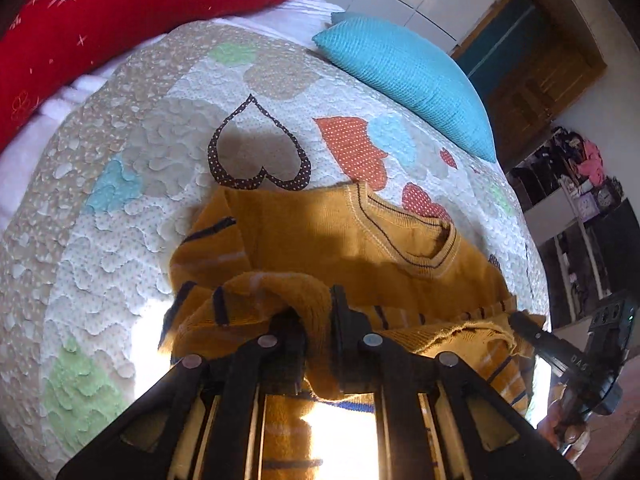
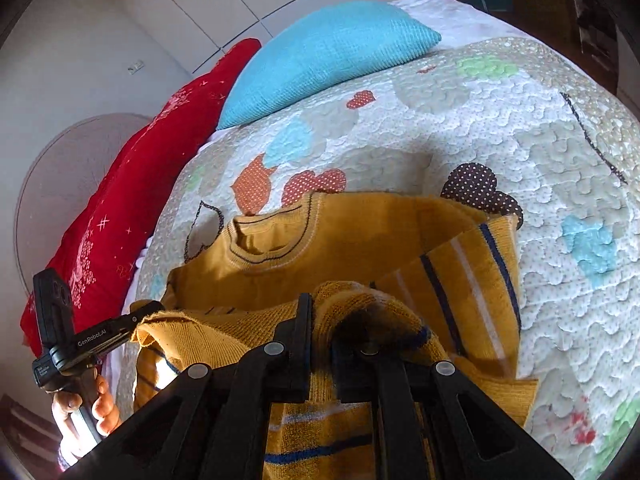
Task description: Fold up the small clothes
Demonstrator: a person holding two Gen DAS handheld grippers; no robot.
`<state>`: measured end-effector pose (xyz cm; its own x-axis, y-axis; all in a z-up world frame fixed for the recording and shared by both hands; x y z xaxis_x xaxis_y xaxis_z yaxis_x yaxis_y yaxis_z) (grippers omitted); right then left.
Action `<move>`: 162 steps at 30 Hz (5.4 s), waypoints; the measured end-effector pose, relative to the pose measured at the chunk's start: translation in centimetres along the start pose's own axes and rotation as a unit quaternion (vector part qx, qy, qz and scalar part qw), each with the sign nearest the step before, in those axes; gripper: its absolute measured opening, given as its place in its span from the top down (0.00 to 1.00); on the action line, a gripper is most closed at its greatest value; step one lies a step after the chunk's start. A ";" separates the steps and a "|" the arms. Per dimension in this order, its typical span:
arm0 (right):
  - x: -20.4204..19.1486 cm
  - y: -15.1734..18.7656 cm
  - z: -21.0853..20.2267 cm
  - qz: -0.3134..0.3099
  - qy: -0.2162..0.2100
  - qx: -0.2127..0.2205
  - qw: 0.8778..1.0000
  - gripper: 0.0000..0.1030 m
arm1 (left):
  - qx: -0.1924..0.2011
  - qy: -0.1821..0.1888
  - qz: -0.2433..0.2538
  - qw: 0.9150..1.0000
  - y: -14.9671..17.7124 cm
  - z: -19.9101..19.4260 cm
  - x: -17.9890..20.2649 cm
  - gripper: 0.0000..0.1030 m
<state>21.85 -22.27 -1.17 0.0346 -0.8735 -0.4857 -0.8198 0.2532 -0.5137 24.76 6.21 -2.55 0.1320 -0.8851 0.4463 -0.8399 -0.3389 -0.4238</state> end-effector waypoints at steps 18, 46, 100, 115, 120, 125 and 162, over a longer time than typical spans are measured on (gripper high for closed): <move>3.4 -5.4 2.6 0.095 0.002 0.037 0.995 0.37 | 0.026 0.088 -0.137 0.986 -3.8 -0.7 -4.6 0.36; -24.0 4.8 21.4 -0.303 0.113 -0.084 0.943 0.48 | 0.108 -0.110 0.051 0.987 9.0 -5.3 -11.8 0.24; 5.7 8.4 -12.0 -0.114 0.271 0.034 0.955 0.67 | 0.099 -0.127 0.066 0.985 9.2 -4.5 -11.8 0.15; -11.7 10.2 -1.3 -0.197 0.105 0.019 0.975 0.65 | 0.093 -0.215 0.045 0.971 10.0 -8.1 -14.9 0.16; -15.4 10.2 2.2 -0.234 0.102 0.012 0.967 0.65 | 0.104 -0.194 0.043 0.975 13.4 -11.9 -14.2 0.16; -19.8 9.6 7.2 -0.280 0.118 -0.007 0.953 0.57 | 0.104 -0.174 0.025 0.979 16.6 -13.6 -13.1 0.16; -14.3 15.7 -1.6 -0.346 0.164 0.042 0.923 0.13 | 0.085 -0.200 0.040 0.975 19.9 -15.5 -10.5 0.15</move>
<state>7.54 -6.44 -1.18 0.3476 -0.9133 0.2124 -0.6180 -0.3935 -0.6806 -1.45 13.66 -3.45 0.2923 -0.9531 0.0783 -0.7614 -0.2815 -0.5839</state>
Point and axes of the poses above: each gripper's, at about its wrist camera, not at the fingertips, and z roughly the way its jaws point, x to its right, y to its underside, the point moved 7 cm from there along z, roughly the way its jaws point, and after that the axes turned 1 degree about x, right-handed, at the moved point
